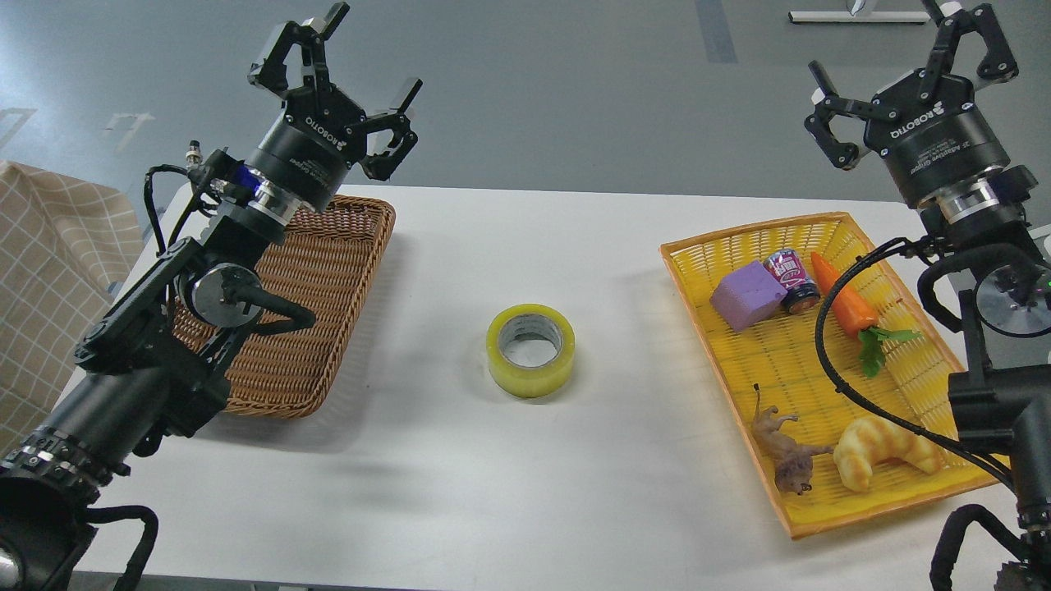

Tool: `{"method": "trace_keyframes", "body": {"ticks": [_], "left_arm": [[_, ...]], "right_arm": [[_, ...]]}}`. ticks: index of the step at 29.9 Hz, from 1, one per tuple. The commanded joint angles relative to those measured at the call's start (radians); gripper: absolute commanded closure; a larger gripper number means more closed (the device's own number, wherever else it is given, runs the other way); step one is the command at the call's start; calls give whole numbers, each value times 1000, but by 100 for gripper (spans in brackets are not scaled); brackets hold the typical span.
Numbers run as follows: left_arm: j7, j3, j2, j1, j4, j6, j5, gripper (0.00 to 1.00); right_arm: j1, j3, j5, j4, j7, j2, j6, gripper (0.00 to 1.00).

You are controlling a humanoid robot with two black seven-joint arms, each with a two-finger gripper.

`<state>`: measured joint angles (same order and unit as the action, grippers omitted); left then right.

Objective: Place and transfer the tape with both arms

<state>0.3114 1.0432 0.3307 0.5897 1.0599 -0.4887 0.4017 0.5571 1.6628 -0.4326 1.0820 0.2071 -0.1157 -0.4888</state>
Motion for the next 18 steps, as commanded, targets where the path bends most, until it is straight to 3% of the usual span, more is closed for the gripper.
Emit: {"method": "trace_keyframes", "body": {"ticks": [1, 13, 18], "left_arm": [[3, 0, 2, 5, 0, 0, 77, 2], [-2, -9, 100, 16, 22, 0, 370, 2], [3, -146, 174, 88, 38, 0, 468, 2]], "right_arm": [[-14, 0, 0, -1, 0, -4, 0, 0], [-43, 2, 0, 1, 0, -5, 0, 0], [-63, 2, 0, 13, 0, -16, 0, 0]]}}
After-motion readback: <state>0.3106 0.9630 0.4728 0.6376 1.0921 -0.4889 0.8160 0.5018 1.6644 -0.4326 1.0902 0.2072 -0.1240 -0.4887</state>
